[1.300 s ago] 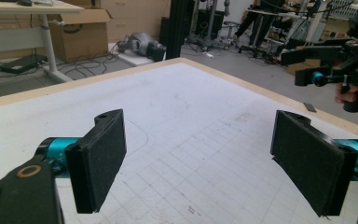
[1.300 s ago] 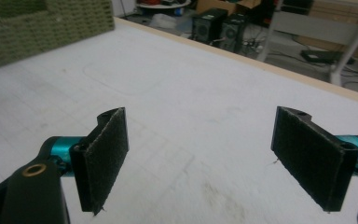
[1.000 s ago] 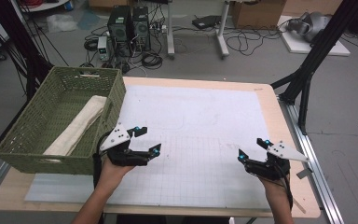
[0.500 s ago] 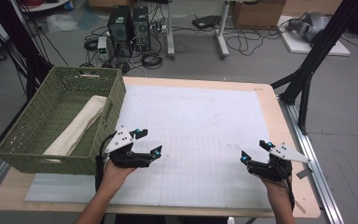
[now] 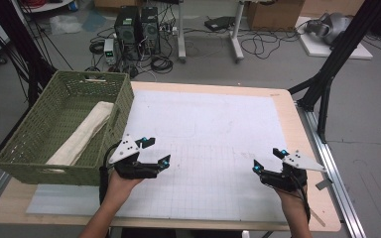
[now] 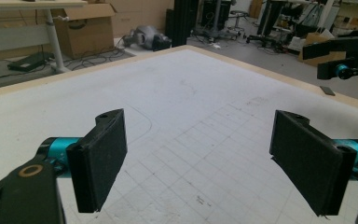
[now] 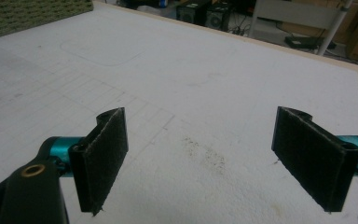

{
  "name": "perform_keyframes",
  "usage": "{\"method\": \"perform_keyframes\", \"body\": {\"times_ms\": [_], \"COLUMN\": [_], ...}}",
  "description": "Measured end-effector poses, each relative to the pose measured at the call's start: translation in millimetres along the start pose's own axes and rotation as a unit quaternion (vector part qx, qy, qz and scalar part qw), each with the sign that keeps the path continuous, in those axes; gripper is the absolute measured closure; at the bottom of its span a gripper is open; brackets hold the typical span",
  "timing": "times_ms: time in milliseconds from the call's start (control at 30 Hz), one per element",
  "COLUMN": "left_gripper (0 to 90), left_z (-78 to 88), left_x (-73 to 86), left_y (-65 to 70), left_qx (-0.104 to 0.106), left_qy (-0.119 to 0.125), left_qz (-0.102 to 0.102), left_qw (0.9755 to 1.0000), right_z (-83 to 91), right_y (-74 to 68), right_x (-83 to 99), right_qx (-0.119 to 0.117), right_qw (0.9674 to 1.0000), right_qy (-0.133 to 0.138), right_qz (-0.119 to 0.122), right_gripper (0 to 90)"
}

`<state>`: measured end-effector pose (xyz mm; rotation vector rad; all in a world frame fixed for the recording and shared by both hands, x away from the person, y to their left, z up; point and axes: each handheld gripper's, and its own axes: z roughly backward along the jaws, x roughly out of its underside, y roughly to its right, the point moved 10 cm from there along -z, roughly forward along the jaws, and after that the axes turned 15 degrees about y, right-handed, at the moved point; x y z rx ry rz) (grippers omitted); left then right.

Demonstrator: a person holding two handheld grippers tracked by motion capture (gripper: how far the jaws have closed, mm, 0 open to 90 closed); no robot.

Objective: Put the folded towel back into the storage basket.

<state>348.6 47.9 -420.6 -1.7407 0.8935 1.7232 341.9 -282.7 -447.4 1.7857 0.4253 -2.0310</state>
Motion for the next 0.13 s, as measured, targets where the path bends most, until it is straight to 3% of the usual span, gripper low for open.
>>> {"method": "perform_keyframes", "body": {"times_ms": [133], "left_gripper": [19.2], "left_z": [-1.7], "left_x": [-0.1], "left_y": [0.5], "left_qx": [0.001], "left_qy": [0.003], "left_qz": [0.001], "left_qw": [1.0000], "right_z": [-0.4], "right_y": [-2.2], "right_x": [0.3], "right_qx": [-0.004], "right_qw": [1.0000], "right_qy": [-0.003], "right_qz": [0.003], "right_gripper": [17.1]}}
